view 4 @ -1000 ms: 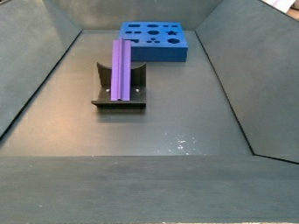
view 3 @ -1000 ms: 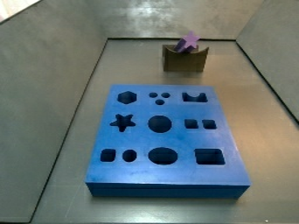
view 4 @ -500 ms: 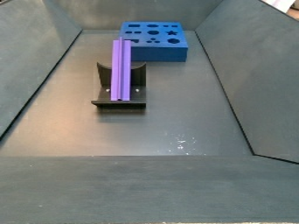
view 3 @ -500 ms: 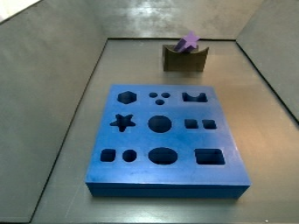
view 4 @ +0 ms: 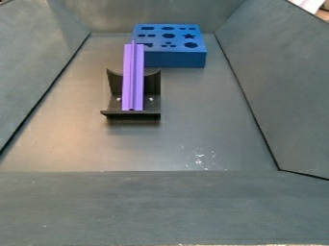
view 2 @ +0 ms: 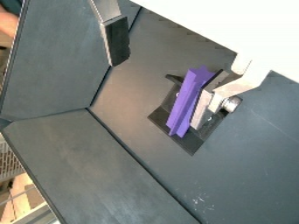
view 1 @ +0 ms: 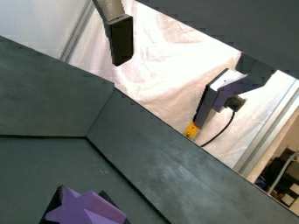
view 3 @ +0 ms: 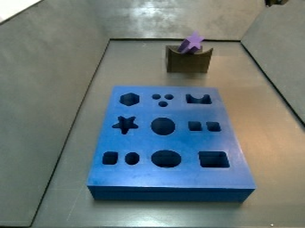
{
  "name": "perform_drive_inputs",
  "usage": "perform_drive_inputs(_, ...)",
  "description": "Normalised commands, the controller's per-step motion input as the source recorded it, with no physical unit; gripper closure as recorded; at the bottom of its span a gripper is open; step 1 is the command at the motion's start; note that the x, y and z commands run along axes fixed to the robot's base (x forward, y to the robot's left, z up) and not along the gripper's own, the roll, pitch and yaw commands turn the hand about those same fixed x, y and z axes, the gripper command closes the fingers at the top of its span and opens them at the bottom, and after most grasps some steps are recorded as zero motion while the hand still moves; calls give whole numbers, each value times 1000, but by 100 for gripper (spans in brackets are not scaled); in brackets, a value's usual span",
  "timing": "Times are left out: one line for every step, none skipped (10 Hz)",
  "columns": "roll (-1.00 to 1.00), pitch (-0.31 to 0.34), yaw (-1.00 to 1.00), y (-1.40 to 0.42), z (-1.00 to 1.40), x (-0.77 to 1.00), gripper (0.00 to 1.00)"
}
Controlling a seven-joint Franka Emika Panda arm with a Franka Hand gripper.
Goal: Pick up the star object. Move up. Place the star object on the fixture. Regrasp the star object. Move to above the board. Insert the star object.
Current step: Regrasp the star object.
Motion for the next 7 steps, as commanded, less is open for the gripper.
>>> perform_drive_inputs(186,26,242,-57,-14,128,0)
perform_drive_inputs(182,7,218,-61,-16,112,0)
perform_drive_inputs(147,31,209,42,-1000,43,0)
perform_drive_inputs(147,23,187,43,-1000,46,0)
perform_drive_inputs(146,1,174,41,-1000,52,0)
perform_drive_inputs(115,-43,142,30,-1000,65,0)
perform_drive_inputs(101,-56,128,29,-1000,72,0)
